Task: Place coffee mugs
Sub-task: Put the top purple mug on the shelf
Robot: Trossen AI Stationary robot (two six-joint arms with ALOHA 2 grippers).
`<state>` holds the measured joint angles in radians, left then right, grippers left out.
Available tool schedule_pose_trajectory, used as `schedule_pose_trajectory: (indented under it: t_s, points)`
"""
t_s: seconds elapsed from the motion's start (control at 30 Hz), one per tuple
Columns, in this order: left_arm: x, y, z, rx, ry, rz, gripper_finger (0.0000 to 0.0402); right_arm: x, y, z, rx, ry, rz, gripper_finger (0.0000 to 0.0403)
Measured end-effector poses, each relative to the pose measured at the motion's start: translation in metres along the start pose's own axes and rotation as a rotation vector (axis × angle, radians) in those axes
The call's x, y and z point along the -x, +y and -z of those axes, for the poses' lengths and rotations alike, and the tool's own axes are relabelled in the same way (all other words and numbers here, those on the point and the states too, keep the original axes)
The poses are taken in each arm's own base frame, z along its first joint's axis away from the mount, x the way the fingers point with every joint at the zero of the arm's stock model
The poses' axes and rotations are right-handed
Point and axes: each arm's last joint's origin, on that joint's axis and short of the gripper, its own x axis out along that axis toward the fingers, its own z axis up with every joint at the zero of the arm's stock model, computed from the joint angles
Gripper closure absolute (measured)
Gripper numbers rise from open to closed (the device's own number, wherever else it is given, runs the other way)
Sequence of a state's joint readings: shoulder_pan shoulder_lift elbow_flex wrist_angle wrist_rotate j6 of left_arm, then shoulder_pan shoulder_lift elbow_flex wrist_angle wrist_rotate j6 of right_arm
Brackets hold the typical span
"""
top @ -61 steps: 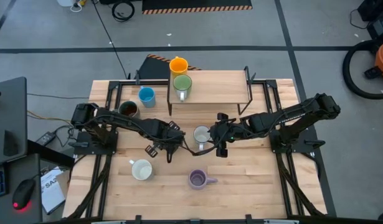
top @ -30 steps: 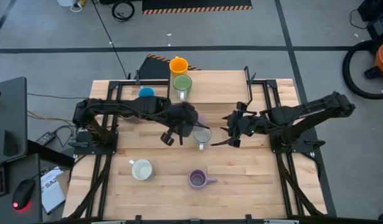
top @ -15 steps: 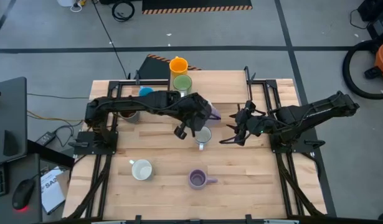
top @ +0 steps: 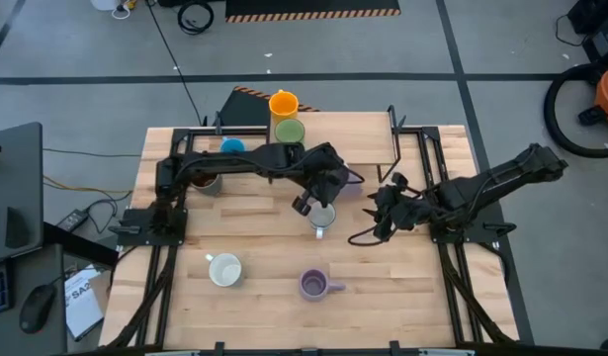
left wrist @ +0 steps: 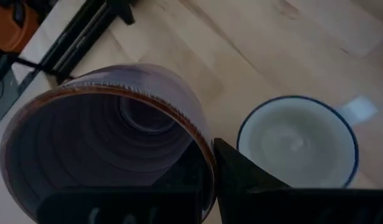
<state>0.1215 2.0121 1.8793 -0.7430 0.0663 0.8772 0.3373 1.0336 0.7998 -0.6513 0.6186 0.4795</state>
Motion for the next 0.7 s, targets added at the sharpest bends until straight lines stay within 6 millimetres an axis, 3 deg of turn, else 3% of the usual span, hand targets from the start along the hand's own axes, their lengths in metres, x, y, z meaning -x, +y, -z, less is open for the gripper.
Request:
schedule_pose_trajectory:
  t_s: [0.37,0.7]
  points:
    - [-0.035,-0.003,-0.001,0.019,-0.045,0.010,0.0380,0.009,0.009,0.007,-0.021,-0.020,-0.017,0.0202]
    - [-0.057,-0.011,-0.005,0.032,-0.060,0.024,0.0380,0.027,0.018,0.014,-0.023,-0.014,-0.154,0.0202]
